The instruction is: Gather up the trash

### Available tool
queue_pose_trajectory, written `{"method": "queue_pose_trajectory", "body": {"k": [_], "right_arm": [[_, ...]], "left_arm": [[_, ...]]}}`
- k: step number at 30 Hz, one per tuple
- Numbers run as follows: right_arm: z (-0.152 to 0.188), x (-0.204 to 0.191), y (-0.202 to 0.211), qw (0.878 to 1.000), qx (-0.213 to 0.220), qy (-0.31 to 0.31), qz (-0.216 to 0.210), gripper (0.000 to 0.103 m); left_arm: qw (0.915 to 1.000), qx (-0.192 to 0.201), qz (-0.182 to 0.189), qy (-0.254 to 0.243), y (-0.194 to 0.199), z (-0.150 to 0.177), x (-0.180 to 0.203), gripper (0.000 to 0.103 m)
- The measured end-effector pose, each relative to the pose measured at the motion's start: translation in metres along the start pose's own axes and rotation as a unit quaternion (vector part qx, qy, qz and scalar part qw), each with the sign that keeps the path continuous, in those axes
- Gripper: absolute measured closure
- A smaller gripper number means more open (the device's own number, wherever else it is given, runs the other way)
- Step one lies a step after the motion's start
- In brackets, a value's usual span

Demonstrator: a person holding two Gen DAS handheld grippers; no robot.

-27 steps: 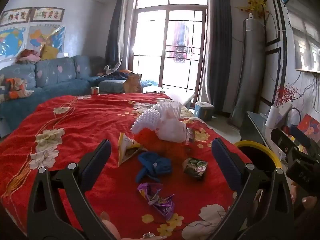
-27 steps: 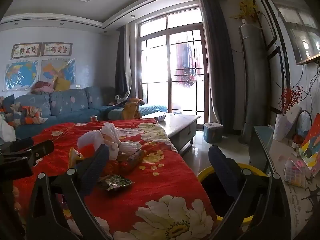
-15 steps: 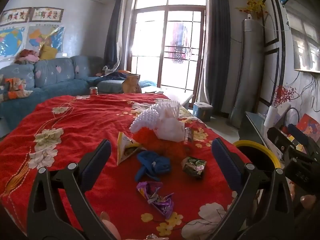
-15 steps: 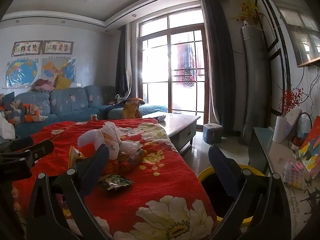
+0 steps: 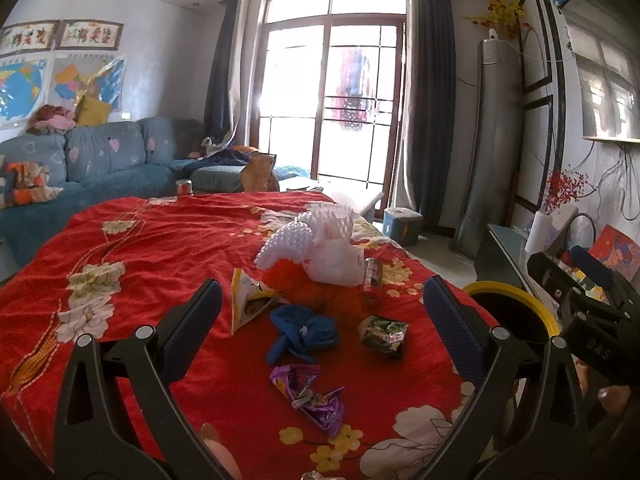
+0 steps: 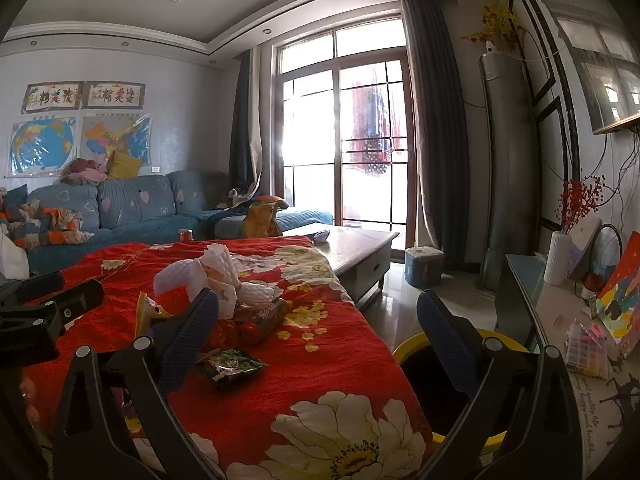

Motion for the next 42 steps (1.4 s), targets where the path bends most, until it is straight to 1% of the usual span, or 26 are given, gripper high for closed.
{"method": "queue_pose_trajectory", "body": {"k": [32, 41, 42], "right_arm": [[0.0007, 0.0029, -0.0023, 1.000, -0.005, -0.003, 0.002, 0.006], [0.0074, -0.0024, -0.0037, 1.000, -0.012, 0.001, -0.002, 0.006], [0.0082, -0.0044, -0.0053, 1.000, -0.014, 0.002, -0.004, 0.006]], "left_arm": [[0.9999, -0.001, 0.002, -0.010, 0.0000, 0.0022, 0.0025, 0.011], [1.0000, -0.009, 0.002, -0.002, -0.0033, 0.0016, -0.0016, 0.011], [0.9999, -0.010, 0.002, 0.000, -0.0030, 0.0052, -0.0022, 0.011]]}}
Point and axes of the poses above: each gripper's, at about its wrist camera, not at the fingertips, and y roughly against the way its jaws point, x to its right, z to its underside, the point moved 9 cm from there along -y, roughly the way its jaws point, and after that the axes turned 13 degrees about z, right-handed, at the moved point
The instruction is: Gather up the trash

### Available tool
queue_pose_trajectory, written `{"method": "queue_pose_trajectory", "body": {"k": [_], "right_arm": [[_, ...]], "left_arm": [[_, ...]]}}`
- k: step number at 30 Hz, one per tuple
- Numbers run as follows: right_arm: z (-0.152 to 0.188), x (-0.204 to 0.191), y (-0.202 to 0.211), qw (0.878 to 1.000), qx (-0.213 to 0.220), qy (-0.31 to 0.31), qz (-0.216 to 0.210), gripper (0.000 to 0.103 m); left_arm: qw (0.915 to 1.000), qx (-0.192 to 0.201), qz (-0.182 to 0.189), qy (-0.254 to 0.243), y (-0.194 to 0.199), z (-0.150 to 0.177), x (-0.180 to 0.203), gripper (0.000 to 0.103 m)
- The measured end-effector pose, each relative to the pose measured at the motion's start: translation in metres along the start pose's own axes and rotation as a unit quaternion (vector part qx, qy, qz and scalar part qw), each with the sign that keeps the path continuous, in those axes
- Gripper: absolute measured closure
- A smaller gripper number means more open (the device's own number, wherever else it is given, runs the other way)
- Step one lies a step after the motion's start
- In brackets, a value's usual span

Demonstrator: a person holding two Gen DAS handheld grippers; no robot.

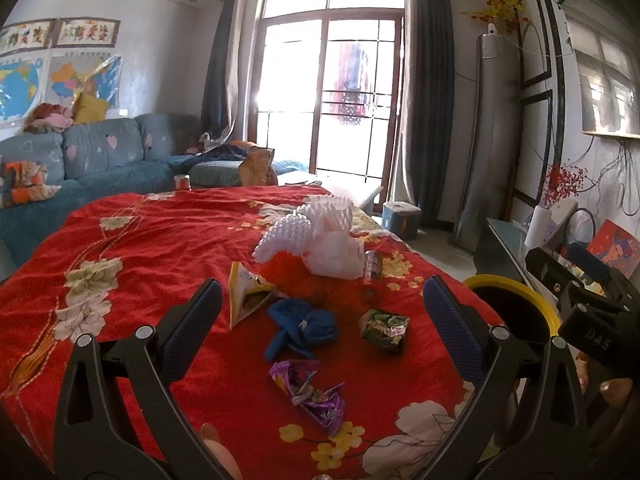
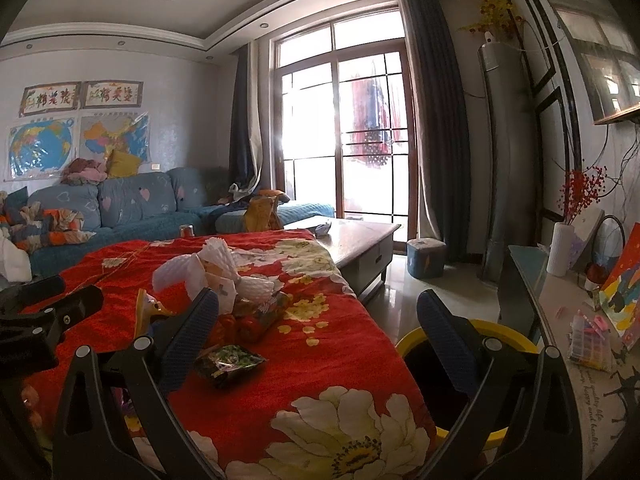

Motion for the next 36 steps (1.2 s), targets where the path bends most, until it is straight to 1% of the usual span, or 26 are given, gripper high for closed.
{"method": "queue_pose_trajectory", "body": {"k": [8, 14, 18, 22, 25, 26, 28, 29, 33, 34, 36], "right_arm": [[0.001, -0.021, -0.010, 0.999, -0.019, 0.014, -0.028, 0.006], [-0.002, -0.045, -0.010, 0.998, -0.018, 0.031, -0.061, 0.006], [0.001, -0.068, -0.011, 0.994, -0.029, 0.047, -0.090, 0.006], [0.008, -0.084, -0.019, 0.989, -0.050, 0.069, -0.118, 0.006], [0.018, -0.097, -0.027, 0.984, -0.071, 0.095, -0.134, 0.006], [0.021, -0.102, -0.030, 0.982, -0.077, 0.105, -0.138, 0.006], [0.032, -0.107, -0.038, 0.976, -0.103, 0.126, -0.146, 0.006], [0.037, -0.108, -0.042, 0.973, -0.118, 0.133, -0.147, 0.006], [0.060, -0.110, -0.055, 0.965, -0.152, 0.150, -0.153, 0.007], [0.065, -0.111, -0.058, 0.962, -0.159, 0.157, -0.154, 0.007], [0.072, -0.112, -0.062, 0.960, -0.163, 0.166, -0.152, 0.010]], "left_arm": [[0.9998, -0.004, -0.012, 0.013, 0.001, 0.002, -0.016, 0.011], [0.9989, -0.004, -0.038, 0.027, 0.005, 0.003, -0.038, 0.011], [0.9982, -0.009, -0.051, 0.031, 0.005, 0.004, -0.050, 0.011], [0.9972, -0.029, -0.057, 0.039, 0.003, 0.011, -0.061, 0.011], [0.9955, -0.052, -0.058, 0.054, -0.002, 0.019, -0.070, 0.011], [0.9950, -0.059, -0.057, 0.058, -0.004, 0.022, -0.072, 0.011], [0.9936, -0.073, -0.053, 0.068, -0.009, 0.030, -0.078, 0.011], [0.9929, -0.081, -0.045, 0.075, -0.012, 0.033, -0.079, 0.011], [0.9899, -0.109, -0.023, 0.089, -0.023, 0.049, -0.079, 0.011], [0.9883, -0.117, -0.007, 0.098, -0.028, 0.053, -0.077, 0.011], [0.9864, -0.123, 0.013, 0.108, -0.031, 0.058, -0.073, 0.011]]}}
Point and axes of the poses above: each gripper's, at about its wrist camera, not at the fingertips, and y roughly against the way its jaws point, x to its right, z to its underside, the point moved 9 cm from there along -y, roughly the way its jaws point, and after that the axes turned 13 degrees about z, right-handed, at the moved point
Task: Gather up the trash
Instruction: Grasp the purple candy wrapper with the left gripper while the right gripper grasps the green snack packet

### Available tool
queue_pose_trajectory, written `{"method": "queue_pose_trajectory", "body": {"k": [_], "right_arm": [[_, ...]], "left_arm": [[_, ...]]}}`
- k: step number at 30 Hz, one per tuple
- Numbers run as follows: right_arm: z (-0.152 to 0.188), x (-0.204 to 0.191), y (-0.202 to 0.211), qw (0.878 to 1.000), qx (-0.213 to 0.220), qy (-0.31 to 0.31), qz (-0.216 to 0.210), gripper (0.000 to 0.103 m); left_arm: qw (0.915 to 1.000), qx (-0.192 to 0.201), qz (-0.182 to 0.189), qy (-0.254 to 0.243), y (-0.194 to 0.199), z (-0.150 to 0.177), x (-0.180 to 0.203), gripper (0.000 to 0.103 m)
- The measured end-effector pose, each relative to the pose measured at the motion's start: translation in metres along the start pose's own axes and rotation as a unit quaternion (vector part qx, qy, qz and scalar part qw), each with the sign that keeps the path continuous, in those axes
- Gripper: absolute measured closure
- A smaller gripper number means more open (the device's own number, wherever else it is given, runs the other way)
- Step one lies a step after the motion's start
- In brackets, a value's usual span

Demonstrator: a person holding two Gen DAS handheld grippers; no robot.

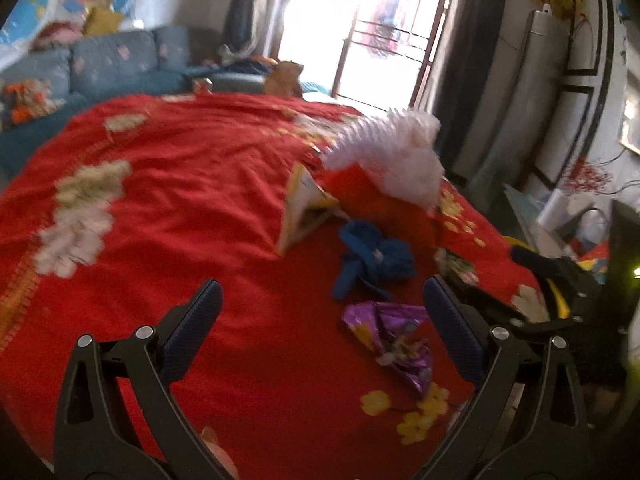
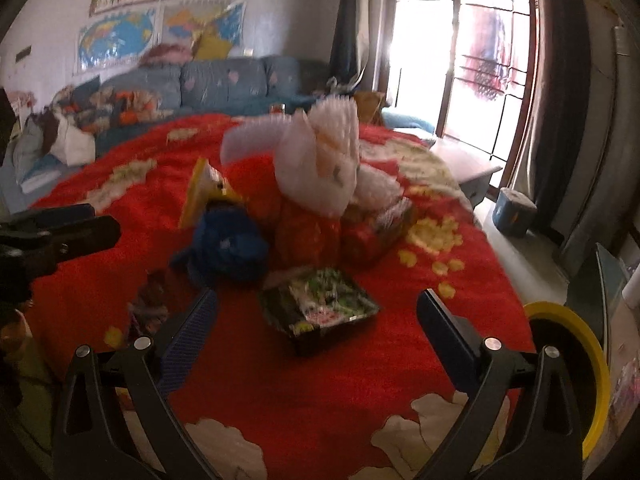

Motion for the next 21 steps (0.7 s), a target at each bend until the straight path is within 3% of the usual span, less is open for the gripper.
{"method": "queue_pose_trajectory", "body": {"k": [7, 12, 14, 19, 21], "right_arm": [[0.010, -0.001, -0.026, 0.999, -0.030, 0.012, -0.020, 0.030], [0.017, -0.005, -0.035, 0.998, -0.044, 0.022, -0.035, 0.046], [0.020, -0.004, -0.036, 0.998, -0.049, 0.018, -0.039, 0.053], [0.022, 0.000, -0.033, 0.998, -0.045, 0.002, -0.054, 0.066], [0.022, 0.002, -0.030, 0.997, -0.041, -0.005, -0.060, 0.069]], "left_arm": [[0.9976, -0.039, 0.057, 0.010, -0.020, 0.016, 0.014, 0.011], [0.9937, -0.076, 0.081, 0.015, -0.036, 0.031, 0.024, 0.026], [0.9924, -0.089, 0.083, 0.020, -0.042, 0.037, 0.025, 0.037], [0.9912, -0.107, 0.077, 0.016, -0.049, 0.044, 0.028, 0.049], [0.9910, -0.108, 0.077, 0.017, -0.048, 0.045, 0.026, 0.064]]}}
Point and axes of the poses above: each gripper's, at about its wrist camera, not at the fingertips, and y roughly against the way its jaws point, x to its right, z to its underside, the point moved 9 cm from there along -y, roughly the way its jaws point, and after that the axes turned 13 degrees about z, right-handed, at the moved point
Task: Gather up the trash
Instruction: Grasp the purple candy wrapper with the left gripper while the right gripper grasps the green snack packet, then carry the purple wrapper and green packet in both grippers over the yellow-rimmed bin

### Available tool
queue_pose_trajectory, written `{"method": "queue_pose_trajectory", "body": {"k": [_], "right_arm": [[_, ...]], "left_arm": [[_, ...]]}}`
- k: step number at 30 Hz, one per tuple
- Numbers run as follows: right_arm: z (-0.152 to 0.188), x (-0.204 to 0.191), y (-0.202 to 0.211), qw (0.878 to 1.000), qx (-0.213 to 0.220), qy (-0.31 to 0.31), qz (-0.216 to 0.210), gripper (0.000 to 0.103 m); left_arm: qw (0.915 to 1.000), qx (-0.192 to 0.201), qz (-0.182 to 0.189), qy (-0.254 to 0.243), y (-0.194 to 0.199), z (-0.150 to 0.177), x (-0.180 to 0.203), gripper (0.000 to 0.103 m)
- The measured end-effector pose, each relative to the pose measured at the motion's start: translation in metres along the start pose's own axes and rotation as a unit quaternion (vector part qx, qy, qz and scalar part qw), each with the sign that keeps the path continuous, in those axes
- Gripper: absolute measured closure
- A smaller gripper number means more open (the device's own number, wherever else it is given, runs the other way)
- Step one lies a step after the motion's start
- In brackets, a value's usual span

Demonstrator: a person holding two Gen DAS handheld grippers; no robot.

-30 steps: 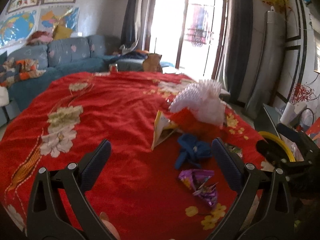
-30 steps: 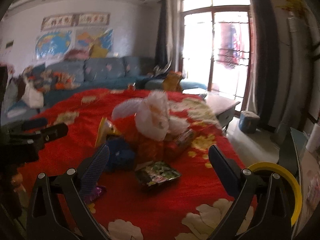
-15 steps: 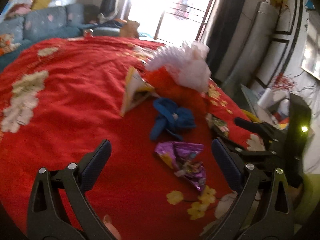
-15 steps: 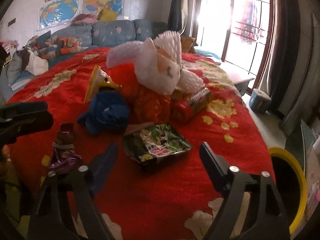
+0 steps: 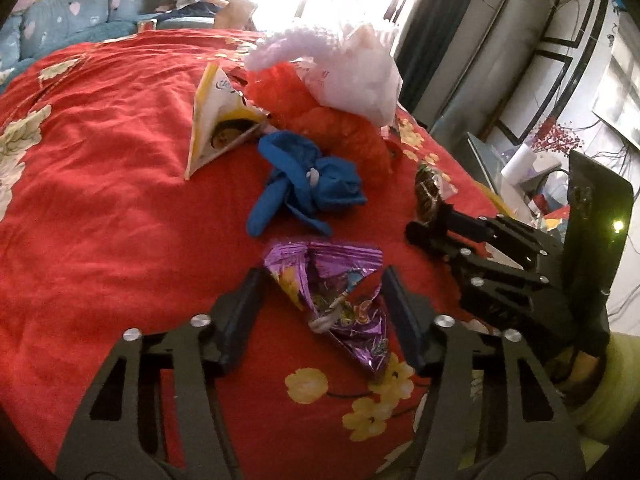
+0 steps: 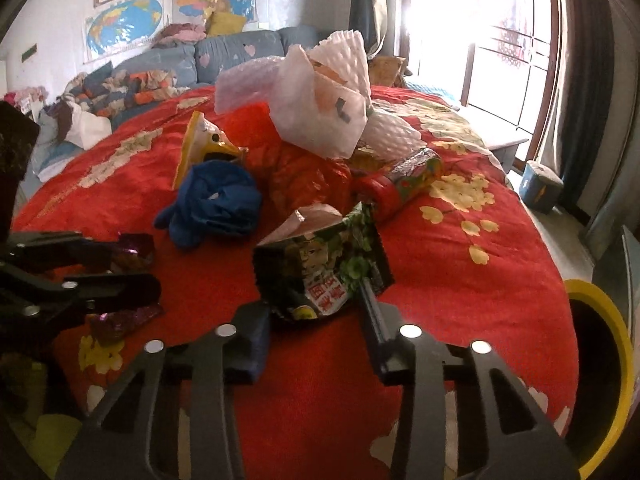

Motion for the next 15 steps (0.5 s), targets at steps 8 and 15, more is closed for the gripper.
{"method": "queue_pose_trajectory", "body": {"k": [8, 15], "right_arm": [[-0.003, 0.008, 0.014, 0.999, 0.015, -0.024, -0.018, 0.090], [-0.005, 0.020, 0.031, 0.999, 0.031, -0.043, -0.012, 0.095]], "left_arm": [[0.9999, -0.005, 0.003, -0.015, 0.005, -0.002, 0.003, 0.073], [0.9975, 0.017, 0.018, -0.066, 0.012, -0.015, 0.032, 0.074]]}}
Point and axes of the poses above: each gripper's, at about its wrist camera, not at the fingertips, and y roughly against the way its jaws point, x to its right, z to its underside, the point moved 9 cm from there along -y, roughly the way its jaws point, and after that the axes turned 13 degrees about z, right-handed, at the moved point
